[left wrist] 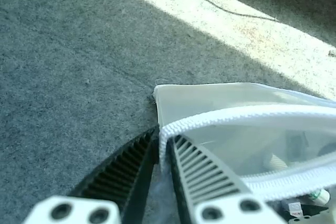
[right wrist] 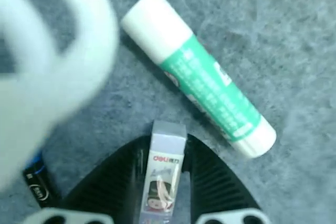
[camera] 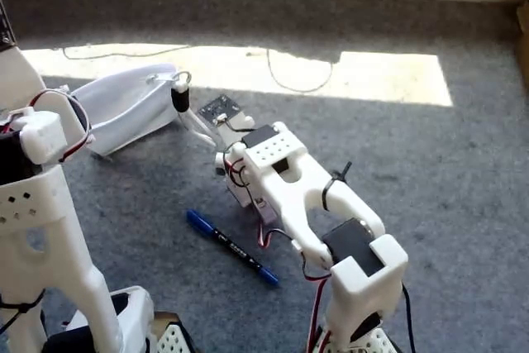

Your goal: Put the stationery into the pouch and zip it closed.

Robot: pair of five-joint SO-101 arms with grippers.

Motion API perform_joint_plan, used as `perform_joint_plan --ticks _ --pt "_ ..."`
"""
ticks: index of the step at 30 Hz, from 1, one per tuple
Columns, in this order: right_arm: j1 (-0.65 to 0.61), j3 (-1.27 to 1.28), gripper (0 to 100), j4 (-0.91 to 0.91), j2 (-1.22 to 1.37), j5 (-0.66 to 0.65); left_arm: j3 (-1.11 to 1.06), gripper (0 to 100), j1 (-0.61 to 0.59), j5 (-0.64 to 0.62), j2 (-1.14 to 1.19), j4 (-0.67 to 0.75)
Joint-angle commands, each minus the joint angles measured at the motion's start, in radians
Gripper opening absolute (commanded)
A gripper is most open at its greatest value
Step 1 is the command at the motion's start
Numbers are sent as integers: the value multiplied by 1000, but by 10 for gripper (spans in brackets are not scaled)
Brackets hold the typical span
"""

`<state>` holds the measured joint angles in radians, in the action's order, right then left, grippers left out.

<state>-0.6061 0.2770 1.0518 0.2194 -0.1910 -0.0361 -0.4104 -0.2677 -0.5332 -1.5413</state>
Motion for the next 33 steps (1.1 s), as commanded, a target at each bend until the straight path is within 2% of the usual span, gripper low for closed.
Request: perform_joint_plan --ticks 1,10,24,33 --pt "1 -42 26 30 -139 -8 1 7 -13 -12 -28 20" --pt "65 45 26 33 -380 -8 -1 7 65 -14 -28 15" --pt "67 209 26 28 -800 -6 13 7 229 -17 -28 17" --pt "61 200 26 27 -952 5 10 7 265 -17 -28 15"
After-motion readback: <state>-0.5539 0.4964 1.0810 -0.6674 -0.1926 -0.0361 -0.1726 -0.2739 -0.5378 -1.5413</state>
